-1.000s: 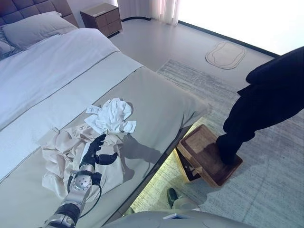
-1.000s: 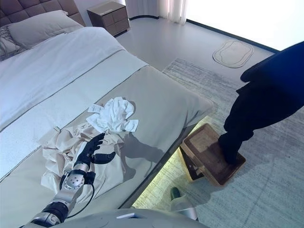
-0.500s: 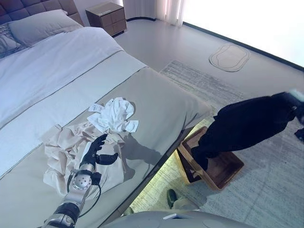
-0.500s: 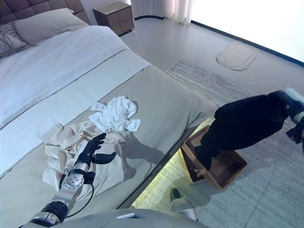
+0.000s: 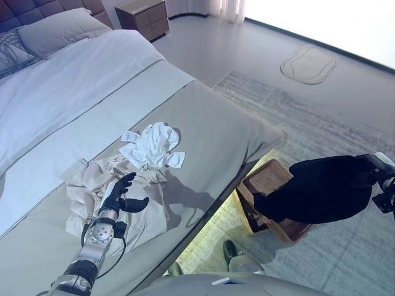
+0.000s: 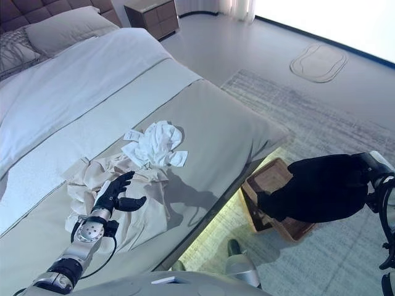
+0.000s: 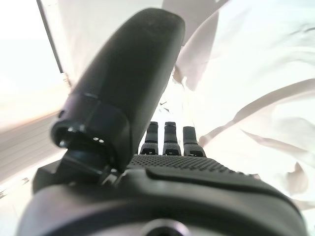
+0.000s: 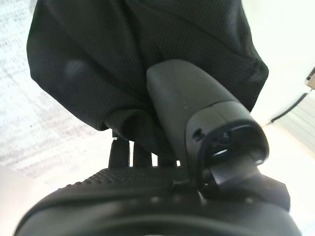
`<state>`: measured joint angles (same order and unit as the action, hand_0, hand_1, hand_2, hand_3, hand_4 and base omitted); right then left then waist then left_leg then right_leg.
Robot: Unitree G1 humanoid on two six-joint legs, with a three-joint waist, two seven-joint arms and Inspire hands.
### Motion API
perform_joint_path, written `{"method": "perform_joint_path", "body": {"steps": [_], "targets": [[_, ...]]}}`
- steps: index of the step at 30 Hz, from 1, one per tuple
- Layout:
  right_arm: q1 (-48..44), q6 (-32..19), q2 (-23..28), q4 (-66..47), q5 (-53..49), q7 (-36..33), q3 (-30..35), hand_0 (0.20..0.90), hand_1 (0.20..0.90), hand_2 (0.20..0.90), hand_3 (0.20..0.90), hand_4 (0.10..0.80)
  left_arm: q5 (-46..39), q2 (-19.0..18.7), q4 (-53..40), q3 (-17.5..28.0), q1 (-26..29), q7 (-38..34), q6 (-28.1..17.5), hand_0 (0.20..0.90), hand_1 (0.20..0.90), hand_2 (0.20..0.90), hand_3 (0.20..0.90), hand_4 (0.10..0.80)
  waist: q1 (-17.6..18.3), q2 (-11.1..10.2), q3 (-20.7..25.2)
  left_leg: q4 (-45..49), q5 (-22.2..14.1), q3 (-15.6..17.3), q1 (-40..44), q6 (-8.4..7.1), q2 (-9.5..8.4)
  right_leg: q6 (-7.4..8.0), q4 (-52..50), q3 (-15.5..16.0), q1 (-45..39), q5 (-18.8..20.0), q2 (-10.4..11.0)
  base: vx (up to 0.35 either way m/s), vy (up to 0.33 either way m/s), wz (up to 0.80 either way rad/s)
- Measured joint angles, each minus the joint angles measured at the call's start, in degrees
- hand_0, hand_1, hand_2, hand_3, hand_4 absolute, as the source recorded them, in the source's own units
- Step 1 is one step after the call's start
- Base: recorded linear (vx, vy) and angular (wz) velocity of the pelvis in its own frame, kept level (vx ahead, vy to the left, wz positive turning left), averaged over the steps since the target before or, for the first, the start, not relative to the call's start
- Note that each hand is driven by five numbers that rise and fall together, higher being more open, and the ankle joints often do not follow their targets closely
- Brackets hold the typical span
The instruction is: Pick up the clothes from the bed and place them into the basket
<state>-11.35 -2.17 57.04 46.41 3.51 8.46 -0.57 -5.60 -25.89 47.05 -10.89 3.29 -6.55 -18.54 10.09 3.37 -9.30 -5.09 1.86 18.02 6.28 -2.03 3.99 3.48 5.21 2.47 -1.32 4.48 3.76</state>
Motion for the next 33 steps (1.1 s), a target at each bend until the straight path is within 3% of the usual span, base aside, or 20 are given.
{"method": "perform_joint_path", "body": {"steps": [10, 22, 24, 33], "targets": [[-0.2, 1.7, 0.7, -4.1, 0.0, -1.6, 4.4, 0.300, 0.300, 0.300, 0.200, 0.100, 0.0, 0.5, -3.5, -0.7, 0.4, 1.5, -0.5, 0.900, 0.900, 0.900, 0.900, 0.800, 2.1, 5.1, -3.6, 0.0, 0.0, 0.7, -1.6, -0.01, -0.33, 0.02, 0.0, -0.6, 2.0, 0.0, 0.4, -0.050, 0.017, -0.03], [-2.8, 3.4, 1.6, -3.9, 1.2, -1.7, 4.4, 0.300, 0.300, 0.300, 0.200, 0.100, -0.1, 1.0, -4.2, -3.4, 2.4, 1.4, -1.8, 0.900, 0.900, 0.900, 0.900, 0.800, 3.6, 9.3, -7.1, 0.0, 0.0, 2.1, -2.2, -0.04, -0.29, 0.03, 0.0, -1.7, 3.2, 0.0, 0.6, -0.034, 0.014, -0.05], [-3.1, 3.4, 2.6, -3.8, 1.2, -1.6, 4.3, 0.900, 0.900, 0.900, 0.900, 0.800, -0.1, 1.2, -4.3, -3.4, 2.6, 1.4, -1.9, 0.900, 0.900, 0.900, 0.900, 0.800, 3.7, 10.2, -7.8, 0.0, 0.0, 2.1, -2.2, -0.04, -0.31, 0.04, 0.0, -1.7, 3.2, 0.0, 0.6, 0.000, 0.000, 0.00], [-5.4, 3.5, 2.7, -2.8, 2.3, -1.6, 4.2, 0.900, 0.900, 0.900, 0.900, 0.800, -0.2, 1.7, -4.3, -4.5, 3.6, 1.2, -1.9, 0.900, 0.900, 0.900, 0.900, 0.800, 3.8, 10.4, -7.8, 0.0, 0.1, 2.1, -2.2, -0.19, -0.28, 0.05, 0.0, -1.6, 3.2, 0.0, 0.6, 0.000, 0.000, 0.00]]}}
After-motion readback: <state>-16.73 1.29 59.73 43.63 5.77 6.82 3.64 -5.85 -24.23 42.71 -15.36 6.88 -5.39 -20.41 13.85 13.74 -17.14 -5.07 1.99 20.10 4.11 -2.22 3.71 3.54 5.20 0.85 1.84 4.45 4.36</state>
